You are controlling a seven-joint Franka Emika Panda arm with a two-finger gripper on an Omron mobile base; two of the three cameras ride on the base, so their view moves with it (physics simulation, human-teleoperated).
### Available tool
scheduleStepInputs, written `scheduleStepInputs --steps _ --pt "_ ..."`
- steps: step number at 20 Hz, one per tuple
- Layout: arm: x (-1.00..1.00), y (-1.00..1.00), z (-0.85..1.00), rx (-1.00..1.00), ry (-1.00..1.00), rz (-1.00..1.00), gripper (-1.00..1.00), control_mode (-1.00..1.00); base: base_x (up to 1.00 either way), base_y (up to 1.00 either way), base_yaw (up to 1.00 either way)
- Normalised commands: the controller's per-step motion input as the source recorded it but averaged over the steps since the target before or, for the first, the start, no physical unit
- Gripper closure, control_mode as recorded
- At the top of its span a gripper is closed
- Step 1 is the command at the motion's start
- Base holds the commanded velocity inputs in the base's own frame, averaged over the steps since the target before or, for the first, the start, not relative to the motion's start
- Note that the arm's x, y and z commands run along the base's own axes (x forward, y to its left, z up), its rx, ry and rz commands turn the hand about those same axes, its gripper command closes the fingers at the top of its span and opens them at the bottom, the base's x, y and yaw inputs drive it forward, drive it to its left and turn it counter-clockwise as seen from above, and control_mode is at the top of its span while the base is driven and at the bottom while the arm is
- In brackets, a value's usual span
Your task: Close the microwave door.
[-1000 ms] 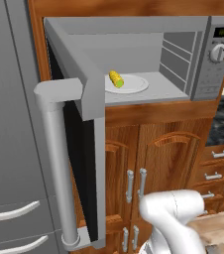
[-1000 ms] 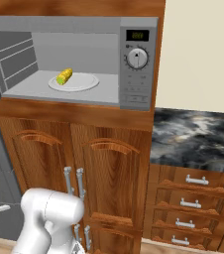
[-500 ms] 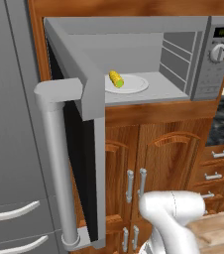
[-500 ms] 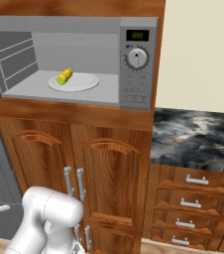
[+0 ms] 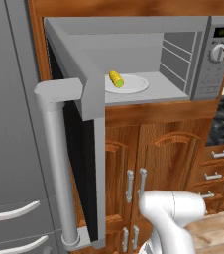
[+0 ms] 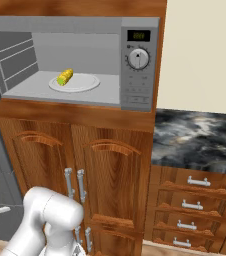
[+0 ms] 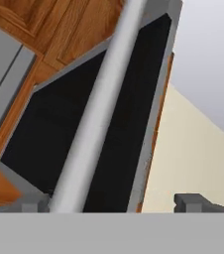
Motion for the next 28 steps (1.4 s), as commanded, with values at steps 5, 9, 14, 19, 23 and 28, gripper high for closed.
scheduleStepInputs --steps 5,9,14,19,23,28 --pt "0.66 0.12 -0.32 0.0 0.0 -0.06 -1.0 -1.0 0.0 0.0 0.0" --pt "0.77 0.13 -0.21 -0.01 0.0 -0.04 -1.0 -1.0 0.0 0.0 0.0" --pt "0.3 -0.14 -0.1 0.0 0.0 -0.07 -1.0 -1.0 0.0 0.0 0.0" --pt "0.08 -0.97 0.0 0.01 0.01 -0.25 -1.0 -1.0 0.0 0.0 0.0" --pt "0.22 -1.0 0.0 0.0 0.06 -0.3 -1.0 -1.0 0.0 0.0 0.0" --pt "0.53 -0.94 0.08 0.0 0.17 -0.13 -1.0 -1.0 0.0 0.0 0.0"
